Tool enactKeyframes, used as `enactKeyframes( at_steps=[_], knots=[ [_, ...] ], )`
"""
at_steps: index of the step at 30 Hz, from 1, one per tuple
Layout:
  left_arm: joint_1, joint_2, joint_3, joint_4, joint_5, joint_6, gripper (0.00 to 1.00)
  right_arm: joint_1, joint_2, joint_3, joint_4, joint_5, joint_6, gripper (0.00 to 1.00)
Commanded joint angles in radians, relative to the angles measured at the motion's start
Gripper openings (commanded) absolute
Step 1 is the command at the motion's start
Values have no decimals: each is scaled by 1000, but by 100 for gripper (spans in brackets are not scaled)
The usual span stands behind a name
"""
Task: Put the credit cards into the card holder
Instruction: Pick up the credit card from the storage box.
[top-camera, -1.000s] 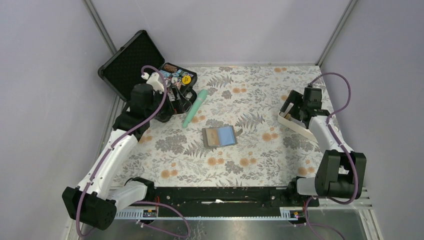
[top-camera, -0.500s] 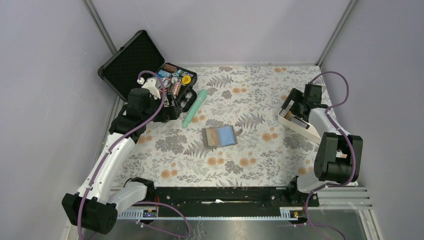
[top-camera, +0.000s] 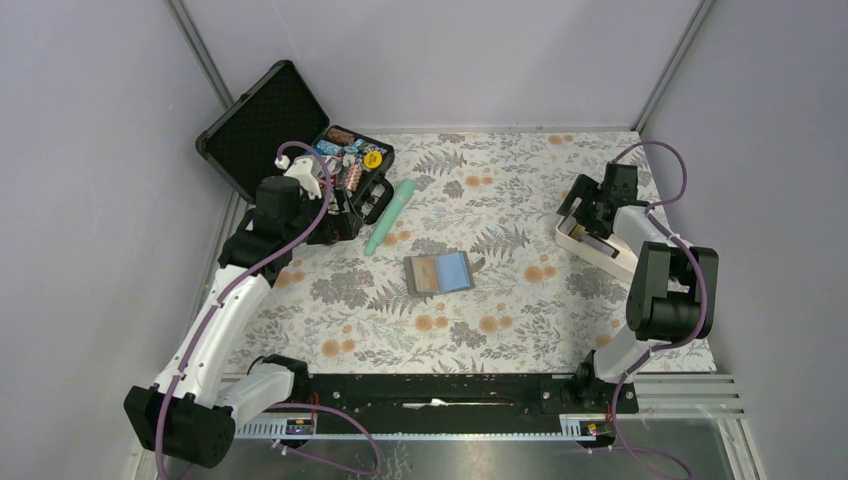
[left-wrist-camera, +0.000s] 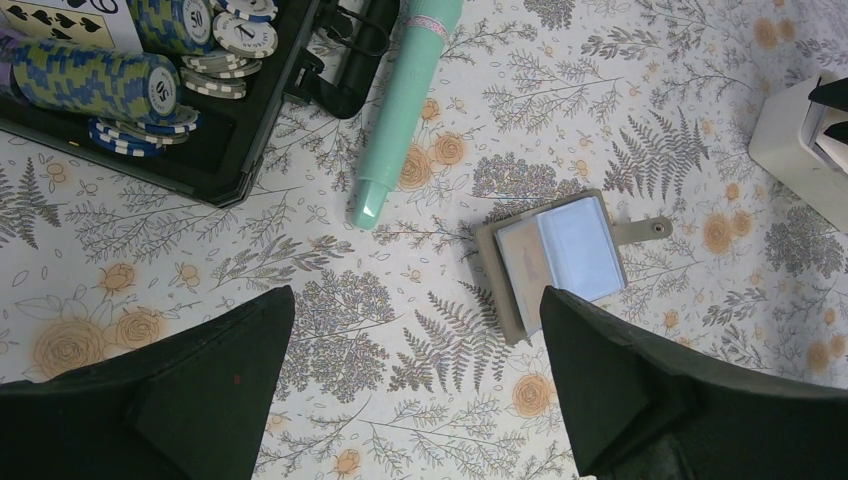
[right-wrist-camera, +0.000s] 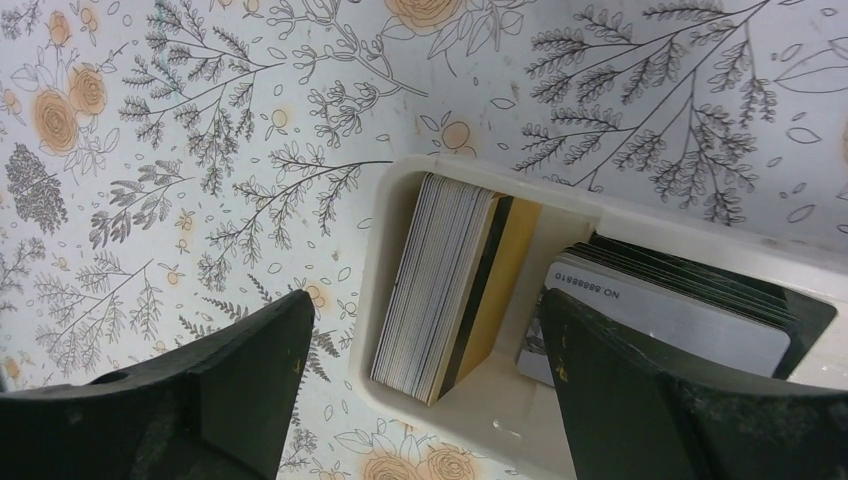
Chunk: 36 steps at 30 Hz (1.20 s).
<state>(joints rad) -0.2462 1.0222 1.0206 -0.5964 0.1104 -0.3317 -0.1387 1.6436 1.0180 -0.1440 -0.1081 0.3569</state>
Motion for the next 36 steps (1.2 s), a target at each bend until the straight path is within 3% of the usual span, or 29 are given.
enactKeyframes(
  at_steps=[1, 11, 21, 36],
  knots=[
    [11, -1, 15, 23, -9, 14, 99, -4, 23, 56, 21, -29, 5, 89],
    [18, 10, 15, 23, 1, 14, 99, -2, 60, 69, 20, -64, 8, 78],
    [21, 5, 15, 23, 5, 13, 99, -1, 44, 79, 20, -78, 7, 52],
    [24, -4, 11, 26, 18, 5, 99, -1, 0, 87, 1, -72, 2, 31]
  ],
)
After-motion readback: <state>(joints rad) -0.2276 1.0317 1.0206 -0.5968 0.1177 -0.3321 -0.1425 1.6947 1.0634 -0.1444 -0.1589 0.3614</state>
